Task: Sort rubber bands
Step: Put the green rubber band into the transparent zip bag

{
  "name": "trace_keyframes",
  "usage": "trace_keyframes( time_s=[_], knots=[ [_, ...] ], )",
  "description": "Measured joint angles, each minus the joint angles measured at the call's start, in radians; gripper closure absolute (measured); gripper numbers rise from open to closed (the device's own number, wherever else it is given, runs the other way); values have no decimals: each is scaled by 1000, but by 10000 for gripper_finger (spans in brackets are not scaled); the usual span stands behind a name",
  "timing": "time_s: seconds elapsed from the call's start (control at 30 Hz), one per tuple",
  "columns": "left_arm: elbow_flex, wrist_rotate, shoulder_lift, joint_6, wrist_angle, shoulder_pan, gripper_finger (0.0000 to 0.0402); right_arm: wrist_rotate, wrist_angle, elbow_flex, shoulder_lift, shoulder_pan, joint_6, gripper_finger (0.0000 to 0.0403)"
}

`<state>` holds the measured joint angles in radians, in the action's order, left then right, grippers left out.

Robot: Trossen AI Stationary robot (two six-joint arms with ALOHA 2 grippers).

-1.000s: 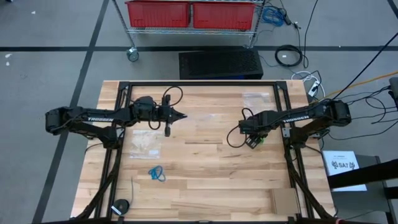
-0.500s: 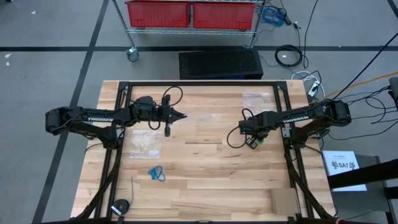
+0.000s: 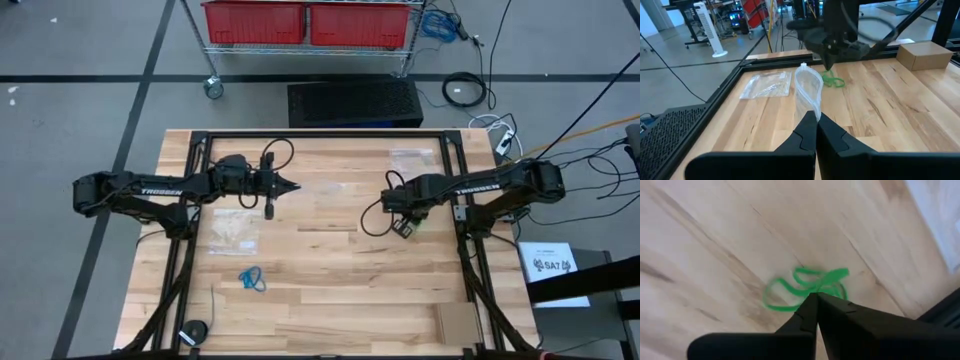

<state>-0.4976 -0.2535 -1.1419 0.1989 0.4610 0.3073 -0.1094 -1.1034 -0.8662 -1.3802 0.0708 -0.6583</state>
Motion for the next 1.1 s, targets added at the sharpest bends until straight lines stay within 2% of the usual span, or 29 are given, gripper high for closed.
trace_keyframes(
  time_s=[0.37, 0.53, 0.67, 0.9, 1.1],
  knots=[
    [0, 0, 0, 0, -2, 0, 401, -48, -124, -378, 12, -8, 85, 403],
    [0, 0, 0, 0, -2, 0, 401, -136, -137, -517, 12, -8, 139, 403],
    [0, 0, 0, -2, 3, 0, 401, -185, -5, -557, 3, -8, 245, 403],
    [-1, 0, 0, -9, 12, 0, 401, -182, 328, -561, -50, -7, 504, 403],
    [-1, 0, 0, -9, 11, 0, 401, -170, 487, -561, -109, -7, 678, 403]
  ],
)
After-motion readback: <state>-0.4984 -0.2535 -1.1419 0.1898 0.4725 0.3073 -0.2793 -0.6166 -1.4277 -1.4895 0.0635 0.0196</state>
